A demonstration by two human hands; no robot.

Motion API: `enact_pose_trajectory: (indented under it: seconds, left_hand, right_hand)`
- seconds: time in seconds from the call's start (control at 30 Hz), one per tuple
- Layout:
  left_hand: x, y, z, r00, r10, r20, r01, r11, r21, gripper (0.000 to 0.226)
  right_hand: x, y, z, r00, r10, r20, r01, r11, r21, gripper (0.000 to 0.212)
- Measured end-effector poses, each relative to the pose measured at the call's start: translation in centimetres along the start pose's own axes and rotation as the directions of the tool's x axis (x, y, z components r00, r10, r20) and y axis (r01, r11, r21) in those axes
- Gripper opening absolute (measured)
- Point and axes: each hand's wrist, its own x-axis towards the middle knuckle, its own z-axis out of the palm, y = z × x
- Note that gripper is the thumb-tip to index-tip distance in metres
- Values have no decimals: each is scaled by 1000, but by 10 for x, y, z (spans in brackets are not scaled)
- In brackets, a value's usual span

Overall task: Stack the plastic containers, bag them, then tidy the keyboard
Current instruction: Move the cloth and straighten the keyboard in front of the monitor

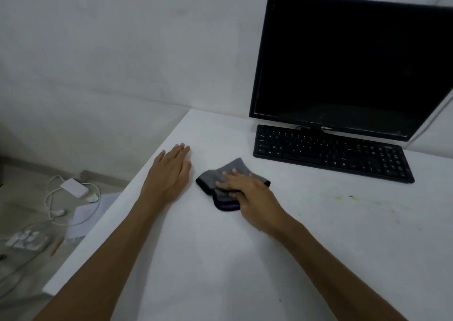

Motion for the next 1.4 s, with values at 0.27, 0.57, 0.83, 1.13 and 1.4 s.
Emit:
enact_pose_trajectory:
  seconds: [0.27, 0.57, 0.83, 1.13, 1.4]
  left_hand:
    - [-18, 87, 30, 984, 174, 43, -168, 979, -116, 74]
    - [-19, 157, 55, 955, 285, 82, -266, 946, -187, 73]
    - [-17, 216, 72, 925, 361, 123, -326, 916, -235, 68]
    - [-14, 231, 85, 905, 394, 163, -365, 913, -180, 70]
    - [-7, 290, 105, 849, 491, 197, -447, 865, -230, 69]
  right_hand:
    - [-67, 79, -68, 931, 232, -282, -274, 955, -119, 60]
    - [-139, 125, -118, 885, 285, -368, -372, 908, -193, 67]
    - [-155, 103, -101, 943, 187, -275, -252, 941, -227, 71]
    - [-207, 154, -167, 747, 416, -519, -544, 831, -117, 56]
    - [-226, 183, -191, 674, 530, -514, -652, 754, -77, 51]
